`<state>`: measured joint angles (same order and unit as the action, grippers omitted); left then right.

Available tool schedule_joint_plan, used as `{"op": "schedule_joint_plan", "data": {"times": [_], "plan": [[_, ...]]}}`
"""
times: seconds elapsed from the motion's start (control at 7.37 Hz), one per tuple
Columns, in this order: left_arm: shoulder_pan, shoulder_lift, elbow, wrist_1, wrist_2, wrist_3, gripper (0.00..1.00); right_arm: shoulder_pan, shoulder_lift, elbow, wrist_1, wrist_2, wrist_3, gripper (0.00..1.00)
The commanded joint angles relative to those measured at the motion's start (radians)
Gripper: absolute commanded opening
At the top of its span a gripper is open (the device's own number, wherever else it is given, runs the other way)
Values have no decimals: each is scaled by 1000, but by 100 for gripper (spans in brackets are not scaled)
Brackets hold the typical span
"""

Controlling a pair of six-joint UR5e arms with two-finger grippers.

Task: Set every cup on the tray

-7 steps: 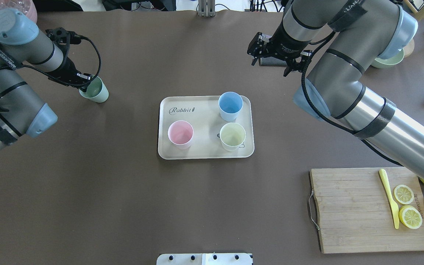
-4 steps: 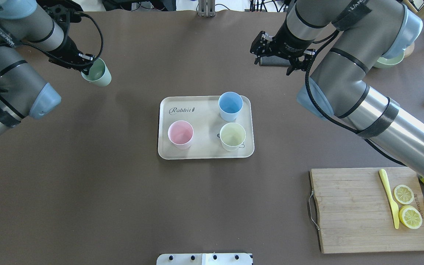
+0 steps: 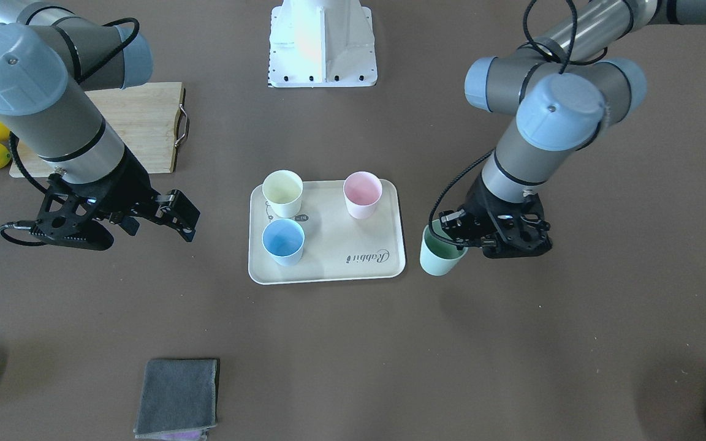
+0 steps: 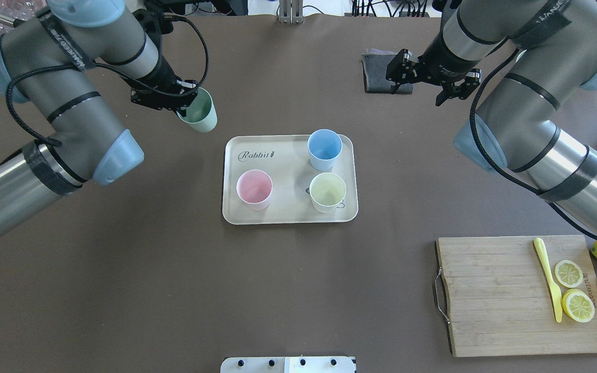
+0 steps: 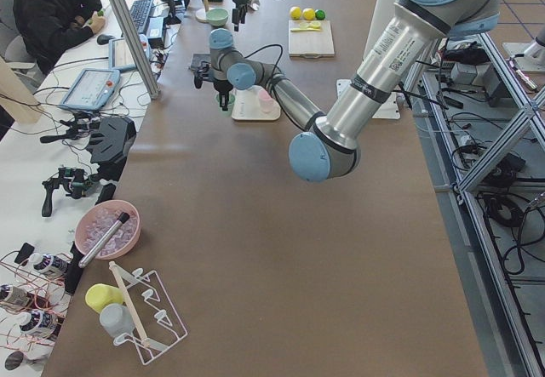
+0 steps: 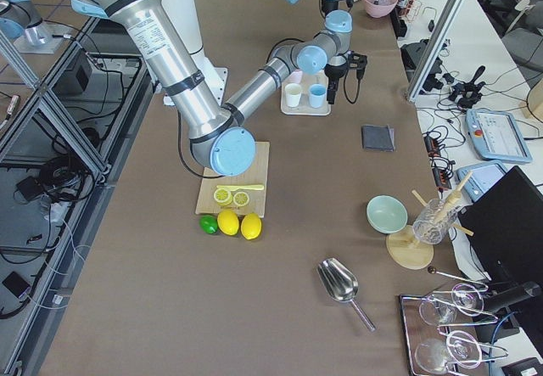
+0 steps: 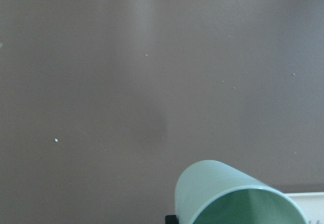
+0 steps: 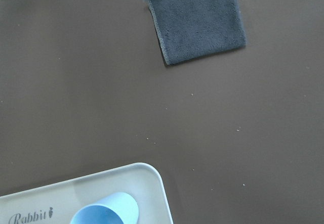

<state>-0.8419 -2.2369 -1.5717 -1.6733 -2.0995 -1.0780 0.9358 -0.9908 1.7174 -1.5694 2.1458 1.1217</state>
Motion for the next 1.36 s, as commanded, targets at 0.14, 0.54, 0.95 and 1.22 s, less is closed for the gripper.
{"op": "schedule_joint_plan", "data": {"times": [0.14,0.54,0.95,1.22], "plan": [[165,-59,8,1,119,-170,0,8,-17,4,0,-1,-16,100],[176,-119,114,-11,160,-184,0,8,-19,5,0,-3,-14,100],[182,-115,133,-28,162,-183,0,6,-17,2,0,-4,-14,100],[182,-110,131,-40,162,-183,68,6,-17,4,0,-6,-14,100]]}}
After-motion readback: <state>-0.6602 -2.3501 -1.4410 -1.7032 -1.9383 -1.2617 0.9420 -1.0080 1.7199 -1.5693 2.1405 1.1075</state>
